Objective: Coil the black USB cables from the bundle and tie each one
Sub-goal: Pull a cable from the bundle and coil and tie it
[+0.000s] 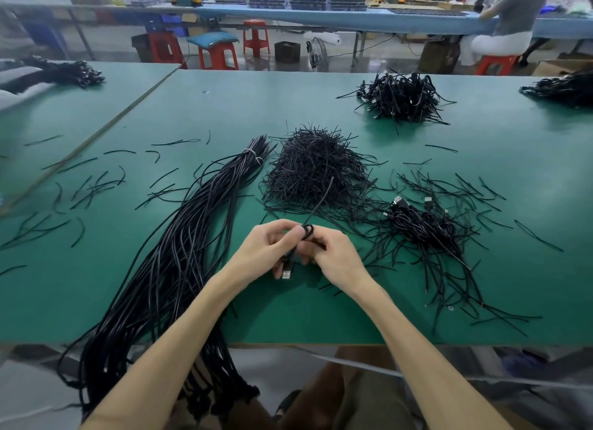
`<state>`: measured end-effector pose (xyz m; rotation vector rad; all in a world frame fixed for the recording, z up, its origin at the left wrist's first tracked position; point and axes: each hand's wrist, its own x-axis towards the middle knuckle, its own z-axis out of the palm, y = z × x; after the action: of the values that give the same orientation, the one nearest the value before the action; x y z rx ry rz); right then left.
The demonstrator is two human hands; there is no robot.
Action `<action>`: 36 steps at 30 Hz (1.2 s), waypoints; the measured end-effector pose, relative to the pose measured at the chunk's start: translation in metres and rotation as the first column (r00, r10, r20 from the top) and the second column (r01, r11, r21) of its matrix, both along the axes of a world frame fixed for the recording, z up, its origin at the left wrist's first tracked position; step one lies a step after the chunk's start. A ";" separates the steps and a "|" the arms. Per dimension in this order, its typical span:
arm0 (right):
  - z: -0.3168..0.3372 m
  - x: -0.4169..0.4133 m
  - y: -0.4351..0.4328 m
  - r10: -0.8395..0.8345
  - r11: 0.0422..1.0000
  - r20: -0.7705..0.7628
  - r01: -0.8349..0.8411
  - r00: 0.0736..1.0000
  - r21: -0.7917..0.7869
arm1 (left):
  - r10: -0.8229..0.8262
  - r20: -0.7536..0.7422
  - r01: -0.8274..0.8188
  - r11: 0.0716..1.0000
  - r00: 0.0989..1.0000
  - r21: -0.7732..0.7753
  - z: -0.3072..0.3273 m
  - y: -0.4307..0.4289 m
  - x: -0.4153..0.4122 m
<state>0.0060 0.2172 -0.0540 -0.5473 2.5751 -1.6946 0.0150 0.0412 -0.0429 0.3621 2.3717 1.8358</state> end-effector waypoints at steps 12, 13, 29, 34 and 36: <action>0.001 0.001 -0.003 -0.029 0.998 -0.021 0.028 0.999 -0.053 | 0.112 0.055 -0.114 0.992 0.992 0.047 -0.007 0.002 -0.004; 0.001 0.001 -0.003 -0.030 0.998 -0.019 0.028 0.999 -0.063 | 0.107 0.068 -0.111 0.992 0.992 0.056 -0.006 0.001 -0.004; -0.005 -0.005 0.004 -0.032 0.964 0.050 0.044 0.998 -0.262 | 0.065 -0.533 -0.160 0.978 0.843 -0.133 -0.006 -0.004 -0.003; -0.006 -0.004 0.008 -0.024 0.941 0.065 0.044 0.998 -0.335 | -0.011 -0.580 -0.162 0.956 0.814 -0.246 -0.007 0.001 0.001; -0.005 -0.004 0.007 -0.016 0.938 0.067 0.038 0.998 -0.345 | -0.009 -0.599 -0.181 0.950 0.800 -0.256 -0.007 0.003 0.002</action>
<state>0.0025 0.2237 -0.0592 -0.4559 2.2599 -2.1543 0.0167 0.0440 -0.0495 0.9267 3.0718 1.4969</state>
